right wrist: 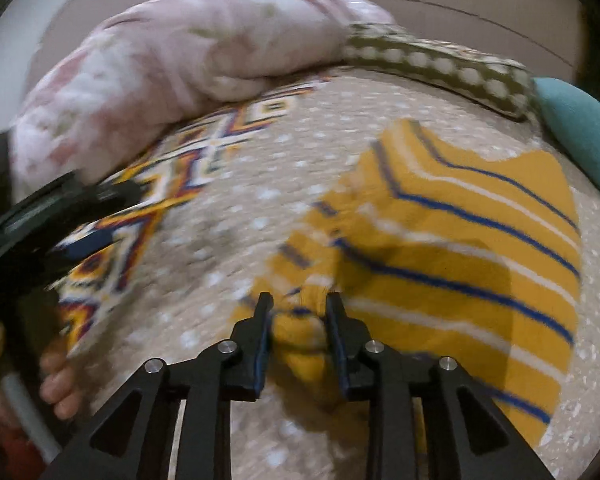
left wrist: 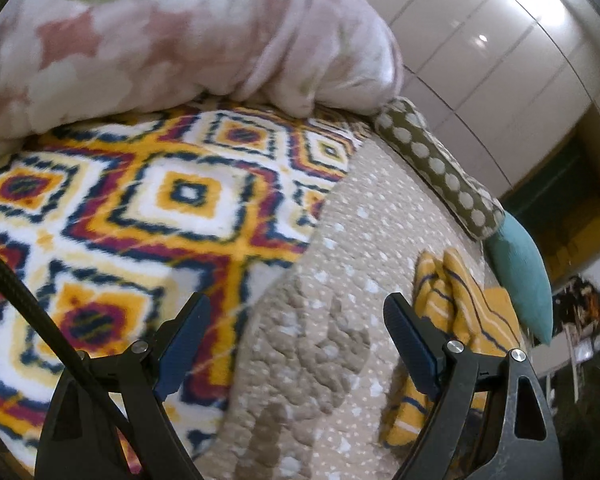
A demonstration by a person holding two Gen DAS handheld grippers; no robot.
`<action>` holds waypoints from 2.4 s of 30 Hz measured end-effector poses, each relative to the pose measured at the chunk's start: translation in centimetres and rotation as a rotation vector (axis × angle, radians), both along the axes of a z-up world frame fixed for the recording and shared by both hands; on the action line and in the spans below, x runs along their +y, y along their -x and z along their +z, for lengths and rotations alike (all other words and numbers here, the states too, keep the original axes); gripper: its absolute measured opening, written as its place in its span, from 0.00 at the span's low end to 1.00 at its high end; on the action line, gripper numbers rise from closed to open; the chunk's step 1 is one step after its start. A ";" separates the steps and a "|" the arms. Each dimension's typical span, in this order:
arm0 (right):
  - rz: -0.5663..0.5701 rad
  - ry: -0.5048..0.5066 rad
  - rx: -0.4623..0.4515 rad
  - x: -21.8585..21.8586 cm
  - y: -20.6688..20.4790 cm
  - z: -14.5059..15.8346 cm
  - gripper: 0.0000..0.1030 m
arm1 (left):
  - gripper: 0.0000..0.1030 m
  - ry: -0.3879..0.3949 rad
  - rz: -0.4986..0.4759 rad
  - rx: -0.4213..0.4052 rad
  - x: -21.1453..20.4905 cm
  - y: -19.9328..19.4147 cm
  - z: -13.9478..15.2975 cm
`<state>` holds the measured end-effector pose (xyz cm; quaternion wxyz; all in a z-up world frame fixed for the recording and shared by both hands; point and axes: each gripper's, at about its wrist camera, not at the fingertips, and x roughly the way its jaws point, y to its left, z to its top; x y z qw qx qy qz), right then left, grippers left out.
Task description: Fold small clothes
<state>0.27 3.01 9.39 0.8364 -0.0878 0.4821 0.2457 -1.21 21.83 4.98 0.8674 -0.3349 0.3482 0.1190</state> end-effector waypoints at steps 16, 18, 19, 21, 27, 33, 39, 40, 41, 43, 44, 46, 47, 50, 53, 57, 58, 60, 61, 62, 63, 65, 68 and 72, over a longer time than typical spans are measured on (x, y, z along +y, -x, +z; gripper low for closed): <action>-0.188 -0.138 -0.003 -16.0 5.3 2.5 0.40 | 0.31 -0.070 -0.523 -0.004 -14.2 -7.7 -1.1; -0.240 -0.153 -0.030 -17.6 5.0 3.0 0.45 | 0.10 -0.122 -0.519 -0.029 -14.7 -7.2 -0.1; -0.257 -0.162 -0.039 -18.1 4.8 3.2 0.47 | 0.10 -0.118 -0.516 -0.040 -14.6 -6.6 0.7; -0.293 -0.198 -0.047 -19.3 4.2 3.5 0.49 | 0.07 -0.120 -0.483 -0.084 -13.9 -5.2 2.7; -0.380 -0.306 0.008 -21.6 1.2 2.2 0.65 | 0.05 -0.145 -0.429 0.072 -13.1 -5.9 -0.4; -0.448 -0.444 0.110 -21.7 -3.5 -0.8 0.69 | 0.07 -0.206 -0.428 0.089 -13.9 -5.7 -1.3; -0.440 -0.612 0.249 -20.3 -7.0 -4.6 0.66 | 0.07 -0.207 -0.425 0.070 -13.9 -4.9 -1.7; -0.455 -0.624 0.263 -20.4 -7.0 -4.6 0.57 | 0.06 -0.200 -0.430 0.062 -14.0 -4.7 -1.5; -0.466 -0.632 0.277 -20.6 -7.0 -4.6 0.43 | 0.05 -0.194 -0.437 0.054 -14.2 -4.5 -1.3; -0.462 -0.625 0.250 -21.0 -6.7 -3.2 0.37 | 0.04 -0.180 -0.467 0.037 -15.2 -4.5 -0.9; -0.451 -0.614 0.226 -21.1 -6.4 -2.4 0.36 | 0.04 -0.170 -0.483 0.029 -15.6 -4.4 -0.7; -0.439 -0.596 0.166 -21.9 -5.7 -0.5 0.36 | 0.04 -0.138 -0.521 0.015 -16.7 -4.1 -0.6; -0.444 -0.589 0.150 -22.4 -5.5 0.0 0.36 | 0.04 -0.129 -0.532 0.014 -17.1 -4.0 -0.6; -0.491 -0.490 0.118 -23.8 -5.2 0.3 0.41 | 0.01 -0.192 -0.522 0.047 -18.0 -4.2 -0.9; -0.541 -0.409 0.151 -24.5 -5.3 -0.8 0.54 | 0.01 -0.213 -0.461 0.093 -16.7 -4.4 -1.7; -0.601 -0.389 0.050 -25.4 -3.5 1.7 0.56 | 0.01 -0.072 -0.425 0.089 -12.7 -4.3 -1.9; -0.610 -0.358 -0.015 -25.2 -2.9 3.1 0.57 | 0.01 -0.050 -0.407 0.072 -11.8 -4.0 -1.6; -0.592 -0.318 -0.101 -24.5 -2.3 5.0 0.59 | 0.02 -0.053 -0.362 0.053 -10.7 -3.7 -1.1; -0.554 -0.303 -0.148 -23.5 -2.1 6.2 0.59 | 0.02 -0.064 -0.337 0.047 -10.2 -3.6 -0.8; -0.515 -0.308 -0.157 -22.7 -2.2 6.8 0.58 | 0.03 -0.068 -0.322 0.049 -9.8 -3.6 -0.8; -0.484 -0.324 -0.143 -22.0 -2.4 7.1 0.53 | 0.07 -0.069 -0.309 0.052 -9.4 -3.6 -0.8; -0.431 -0.404 -0.060 -20.5 -3.7 6.6 0.33 | 0.15 -0.060 -0.282 0.062 -8.7 -3.6 -1.1; -0.431 -0.487 0.047 -18.6 -5.8 4.1 0.22 | 0.25 -0.050 -0.249 0.064 -7.8 -3.5 -1.4; -0.426 -0.638 0.232 -15.6 -8.0 -1.2 0.18 | 0.33 -0.057 -0.237 0.062 -7.4 -3.4 -1.4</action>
